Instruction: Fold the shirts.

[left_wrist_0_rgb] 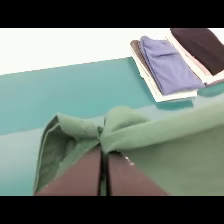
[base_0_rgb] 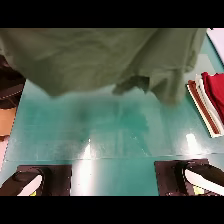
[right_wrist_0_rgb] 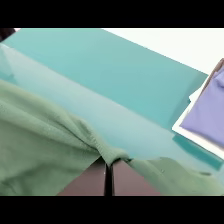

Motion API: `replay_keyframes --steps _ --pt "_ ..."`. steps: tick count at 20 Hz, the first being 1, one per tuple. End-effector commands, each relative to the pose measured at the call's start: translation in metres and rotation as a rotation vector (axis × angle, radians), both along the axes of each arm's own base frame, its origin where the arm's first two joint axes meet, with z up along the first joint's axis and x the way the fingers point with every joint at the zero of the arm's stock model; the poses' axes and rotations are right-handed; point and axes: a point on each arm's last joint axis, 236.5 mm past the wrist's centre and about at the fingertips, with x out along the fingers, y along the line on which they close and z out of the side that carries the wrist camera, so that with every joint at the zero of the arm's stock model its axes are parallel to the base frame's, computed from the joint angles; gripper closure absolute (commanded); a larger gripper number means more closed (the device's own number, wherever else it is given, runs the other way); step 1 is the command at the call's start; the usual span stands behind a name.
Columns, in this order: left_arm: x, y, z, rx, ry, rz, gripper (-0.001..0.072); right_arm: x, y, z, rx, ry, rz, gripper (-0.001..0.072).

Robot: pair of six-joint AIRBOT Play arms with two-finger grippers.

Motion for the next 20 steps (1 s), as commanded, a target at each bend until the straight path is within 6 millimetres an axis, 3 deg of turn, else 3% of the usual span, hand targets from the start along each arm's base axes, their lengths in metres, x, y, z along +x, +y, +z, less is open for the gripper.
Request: replay_keyframes --steps 1,2,4,8,9,11,13,14,15,17,20 --pt "0.003 -0.002 -0.051 0.040 0.170 -0.017 0.0687 -0.027 -0.005 -0.014 0.031 0.107 -0.029 0.0698" --pt "0.012 -0.004 -0.082 0.052 0.261 -0.025 0.0687 -0.023 -0.004 -0.036 0.032 0.178 -0.035 0.0697" --pt "0.027 -0.007 -0.156 0.072 0.469 -0.040 0.0687 -0.016 -0.003 -0.102 0.022 0.372 -0.051 0.0697" --pt "0.047 -0.008 -0.308 0.095 0.808 -0.039 0.0686 -0.008 -0.003 -0.257 0.006 0.730 -0.103 0.0696" --pt "0.052 -0.007 -0.339 0.101 0.848 -0.036 0.0686 -0.004 -0.003 -0.291 0.007 0.783 -0.121 0.0696" --pt "0.071 -0.005 -0.378 0.114 0.857 -0.026 0.0686 0.017 -0.003 -0.334 0.030 0.799 -0.160 0.0677" --pt "0.095 -0.004 -0.389 0.105 0.816 -0.001 0.0682 0.049 0.002 -0.341 0.076 0.748 -0.182 0.0322" --pt "0.106 -0.003 -0.386 0.097 0.781 0.012 0.0482 0.064 0.004 -0.336 0.088 0.720 -0.185 0.0308" --pt "0.116 -0.002 -0.375 0.090 0.737 0.023 0.0217 0.078 0.005 -0.326 0.090 0.692 -0.182 0.0308" --pt "0.125 0.009 -0.349 0.081 0.699 0.043 0.0210 0.090 -0.002 -0.306 0.083 0.662 -0.173 0.0309" --pt "0.109 0.050 -0.326 0.058 0.746 0.106 0.0210 0.069 -0.035 -0.306 0.045 0.710 -0.183 0.0309"
